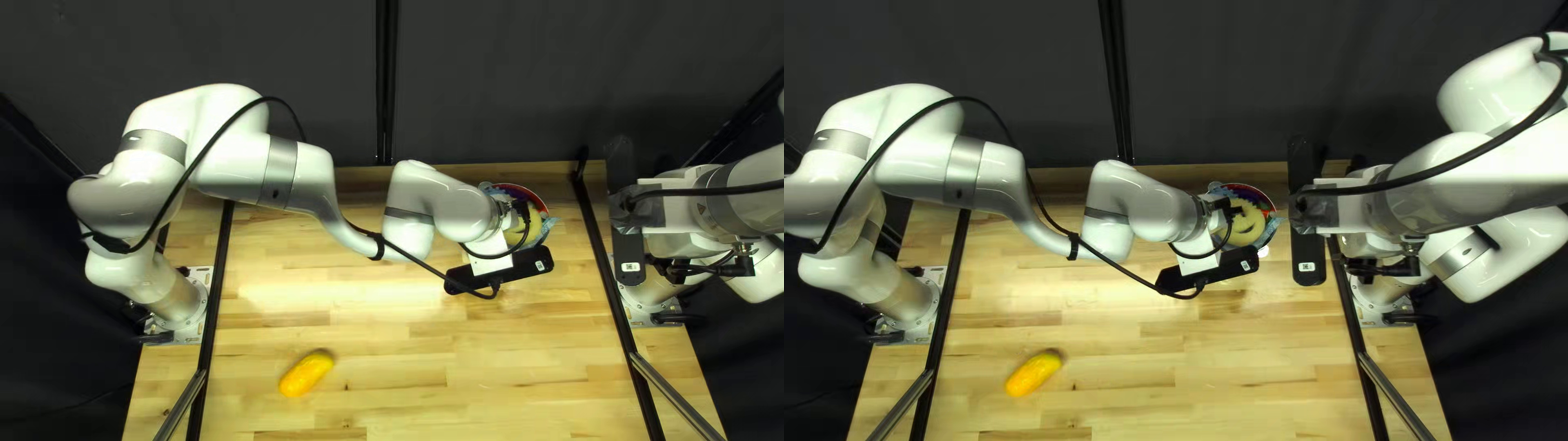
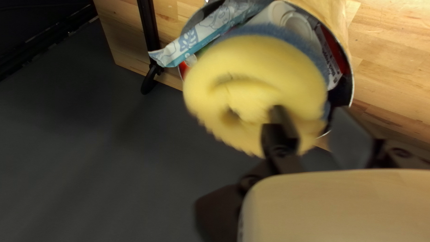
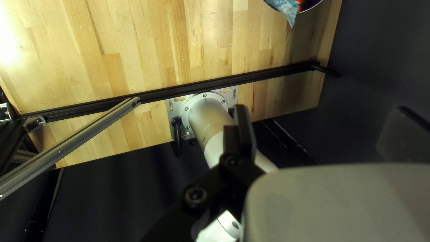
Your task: Pick up trash and place into trash bin
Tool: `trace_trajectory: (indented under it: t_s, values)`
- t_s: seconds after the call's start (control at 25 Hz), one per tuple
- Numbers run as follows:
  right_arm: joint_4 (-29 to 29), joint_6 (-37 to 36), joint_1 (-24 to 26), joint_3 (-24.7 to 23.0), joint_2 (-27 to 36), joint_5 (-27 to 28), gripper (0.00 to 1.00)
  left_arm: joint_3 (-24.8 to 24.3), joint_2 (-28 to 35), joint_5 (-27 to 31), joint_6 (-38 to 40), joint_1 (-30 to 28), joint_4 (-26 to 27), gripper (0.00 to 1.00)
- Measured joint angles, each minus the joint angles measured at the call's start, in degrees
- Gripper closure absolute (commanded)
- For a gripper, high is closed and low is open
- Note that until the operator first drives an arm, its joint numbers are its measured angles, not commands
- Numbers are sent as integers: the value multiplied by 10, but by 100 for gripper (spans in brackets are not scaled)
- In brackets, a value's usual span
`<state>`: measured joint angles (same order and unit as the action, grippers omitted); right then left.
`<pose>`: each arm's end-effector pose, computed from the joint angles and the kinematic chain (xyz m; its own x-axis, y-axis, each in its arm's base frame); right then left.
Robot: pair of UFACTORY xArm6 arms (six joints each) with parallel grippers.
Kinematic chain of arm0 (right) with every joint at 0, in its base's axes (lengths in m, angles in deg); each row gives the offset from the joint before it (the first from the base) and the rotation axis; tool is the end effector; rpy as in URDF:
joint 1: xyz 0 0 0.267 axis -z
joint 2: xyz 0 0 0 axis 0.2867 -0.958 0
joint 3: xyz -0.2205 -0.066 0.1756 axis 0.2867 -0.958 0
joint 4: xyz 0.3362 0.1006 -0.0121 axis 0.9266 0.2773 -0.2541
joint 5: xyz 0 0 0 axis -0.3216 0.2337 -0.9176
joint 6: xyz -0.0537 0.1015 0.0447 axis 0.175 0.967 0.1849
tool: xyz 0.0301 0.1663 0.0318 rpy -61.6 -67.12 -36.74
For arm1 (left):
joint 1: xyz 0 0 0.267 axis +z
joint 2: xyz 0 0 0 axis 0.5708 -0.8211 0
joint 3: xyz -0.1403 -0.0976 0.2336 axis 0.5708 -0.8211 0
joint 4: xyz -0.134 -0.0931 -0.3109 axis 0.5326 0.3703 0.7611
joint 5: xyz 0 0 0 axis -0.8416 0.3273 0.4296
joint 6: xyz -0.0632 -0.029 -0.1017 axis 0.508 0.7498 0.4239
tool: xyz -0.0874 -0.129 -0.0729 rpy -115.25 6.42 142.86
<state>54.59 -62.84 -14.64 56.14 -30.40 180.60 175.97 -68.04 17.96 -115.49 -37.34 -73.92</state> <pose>0.2362 0.0488 0.4094 0.9989 -0.0130 -0.0447 0.0031 -0.9394 0.3428 0.6741 0.0488 0.2479 0.2169 -0.9246 -0.3133 -0.8884 -0.0540 -0.4558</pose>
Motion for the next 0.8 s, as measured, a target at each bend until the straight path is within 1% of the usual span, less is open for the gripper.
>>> trace_trajectory:
  t_s: [0.08, 0.2, 0.44, 0.52, 0.68, 0.8]
  values:
    - [0, 0, 0, 0, 0, 0, 0, -8, 10, 1, 0, -2, 0, 0]
    - [0, 0, 0, 0, 0, 0, 0, -33, 37, 5, 3, -10, -1, 0]
    - [0, 0, 0, 0, 0, 0, 0, -110, 99, 22, 44, -50, 10, 0]
    - [0, 0, 0, 0, 0, 0, 0, -136, 118, 35, 65, -70, 30, 0]
    - [0, 0, 0, 0, 0, 0, 0, -183, 145, 61, 101, -103, 102, 0]
    - [0, 0, 0, 0, 0, 0, 0, -227, 164, 68, 136, -126, 146, 0]
